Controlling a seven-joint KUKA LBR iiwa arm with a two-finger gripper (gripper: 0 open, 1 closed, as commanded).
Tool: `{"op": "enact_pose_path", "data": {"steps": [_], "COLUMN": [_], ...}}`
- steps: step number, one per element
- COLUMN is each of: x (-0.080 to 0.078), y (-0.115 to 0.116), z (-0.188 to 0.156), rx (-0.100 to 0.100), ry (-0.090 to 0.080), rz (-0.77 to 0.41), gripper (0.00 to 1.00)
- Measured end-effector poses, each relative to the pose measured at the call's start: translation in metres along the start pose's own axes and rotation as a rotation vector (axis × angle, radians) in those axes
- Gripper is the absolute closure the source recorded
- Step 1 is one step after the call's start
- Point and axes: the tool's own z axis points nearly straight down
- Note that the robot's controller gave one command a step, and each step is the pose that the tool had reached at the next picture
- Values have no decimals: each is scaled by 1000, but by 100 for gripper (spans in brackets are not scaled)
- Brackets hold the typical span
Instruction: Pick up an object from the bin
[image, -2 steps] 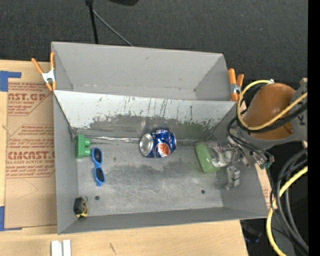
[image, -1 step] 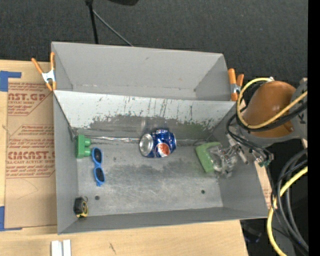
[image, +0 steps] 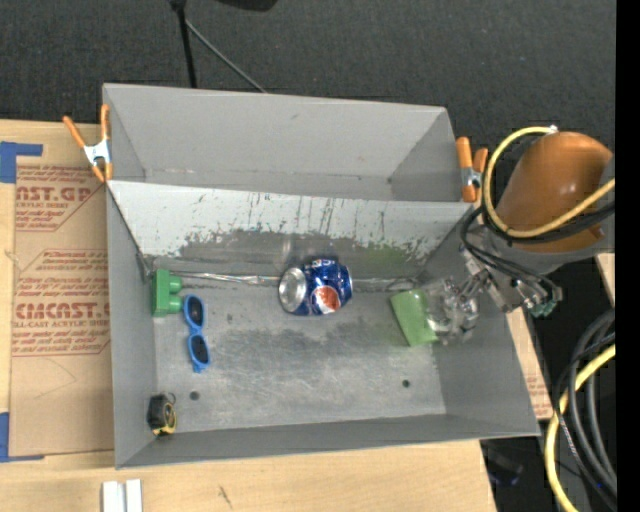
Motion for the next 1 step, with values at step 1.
{"op": "enact_pose_path", "data": {"steps": [1], "x": [15], "y": [30], "z": [-83], "rx": [1], "ry": [-1], "rz": [-7], "gripper": [100]}}
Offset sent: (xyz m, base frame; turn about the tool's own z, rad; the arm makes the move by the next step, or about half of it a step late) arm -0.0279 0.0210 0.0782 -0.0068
